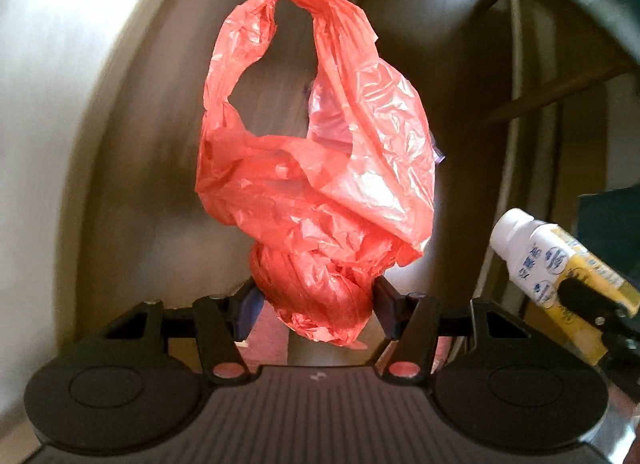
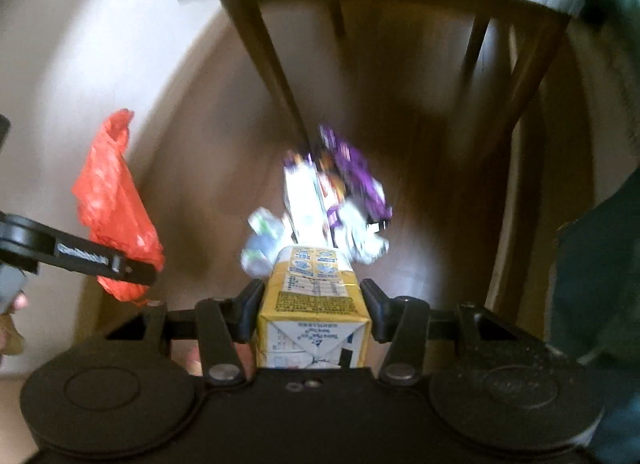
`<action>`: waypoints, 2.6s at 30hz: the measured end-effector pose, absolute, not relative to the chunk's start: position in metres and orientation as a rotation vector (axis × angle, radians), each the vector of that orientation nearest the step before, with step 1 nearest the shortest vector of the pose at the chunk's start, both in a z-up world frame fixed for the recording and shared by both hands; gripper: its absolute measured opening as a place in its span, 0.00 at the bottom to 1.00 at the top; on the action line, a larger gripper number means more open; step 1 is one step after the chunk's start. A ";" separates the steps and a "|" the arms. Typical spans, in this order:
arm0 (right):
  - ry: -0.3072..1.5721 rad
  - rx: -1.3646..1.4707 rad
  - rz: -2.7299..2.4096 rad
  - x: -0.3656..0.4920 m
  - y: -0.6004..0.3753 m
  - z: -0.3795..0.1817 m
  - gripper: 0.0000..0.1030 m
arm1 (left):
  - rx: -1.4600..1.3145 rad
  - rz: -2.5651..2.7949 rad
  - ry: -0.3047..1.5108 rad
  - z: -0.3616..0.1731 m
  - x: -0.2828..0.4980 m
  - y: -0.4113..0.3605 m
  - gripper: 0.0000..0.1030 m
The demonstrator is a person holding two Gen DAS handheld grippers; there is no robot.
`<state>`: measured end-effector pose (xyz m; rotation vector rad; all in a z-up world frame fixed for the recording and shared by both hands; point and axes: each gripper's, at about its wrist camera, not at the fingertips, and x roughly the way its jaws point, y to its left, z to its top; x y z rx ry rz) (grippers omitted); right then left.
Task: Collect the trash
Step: 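Lift red bag with left while right lifts carton over the wastebasket, then open left gripper releasing red bag while right releases carton into wastebasket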
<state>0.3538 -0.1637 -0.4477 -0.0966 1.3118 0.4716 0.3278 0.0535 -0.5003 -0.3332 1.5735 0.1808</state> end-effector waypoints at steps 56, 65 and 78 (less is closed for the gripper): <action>0.796 -0.222 0.314 0.585 -0.170 -0.112 0.50 | -0.017 -0.112 1.211 -0.150 0.659 -0.046 0.57; 0.855 -0.265 0.327 0.596 -0.163 -0.131 0.50 | 0.054 -0.091 1.284 -0.181 0.667 -0.059 0.57; 0.908 -0.275 0.317 0.597 -0.167 -0.139 0.51 | 0.138 -0.089 1.311 -0.202 0.673 -0.080 0.66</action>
